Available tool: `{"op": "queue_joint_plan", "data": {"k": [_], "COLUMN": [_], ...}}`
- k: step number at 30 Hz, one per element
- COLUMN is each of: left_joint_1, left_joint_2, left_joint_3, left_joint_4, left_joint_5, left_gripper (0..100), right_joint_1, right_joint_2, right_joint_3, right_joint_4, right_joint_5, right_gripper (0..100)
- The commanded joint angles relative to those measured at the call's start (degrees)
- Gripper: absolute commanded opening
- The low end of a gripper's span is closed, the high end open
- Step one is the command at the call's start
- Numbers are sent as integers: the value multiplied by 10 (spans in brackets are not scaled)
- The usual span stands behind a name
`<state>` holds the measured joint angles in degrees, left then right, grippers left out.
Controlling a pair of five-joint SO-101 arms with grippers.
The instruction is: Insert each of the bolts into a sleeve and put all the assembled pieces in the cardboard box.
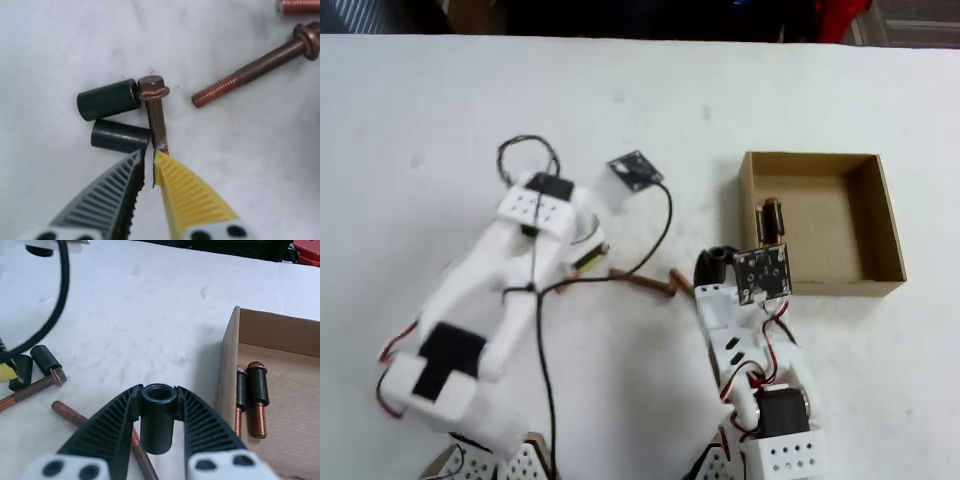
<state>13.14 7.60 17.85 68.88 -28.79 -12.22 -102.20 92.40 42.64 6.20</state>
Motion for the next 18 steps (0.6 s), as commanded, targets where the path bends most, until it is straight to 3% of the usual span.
{"op": "queue_joint_plan", "data": {"k": [1,9,18], "left_joint_1": [12,9,8], "left_joint_2": [39,75,80], "left_joint_3": [-62,-120,-129], "left_joint_4": [-11,33,30], "left_joint_5": [18,20,19], "left_gripper": [90,94,95], "right_joint_1": [2,2,2], "right_joint_2": [-9,-9,-9], "right_joint_3": [-5,-5,-5], "right_joint_4": [-14,-12,-12], "right_joint_5": [3,6,6], "right_gripper": [18,18,18]}}
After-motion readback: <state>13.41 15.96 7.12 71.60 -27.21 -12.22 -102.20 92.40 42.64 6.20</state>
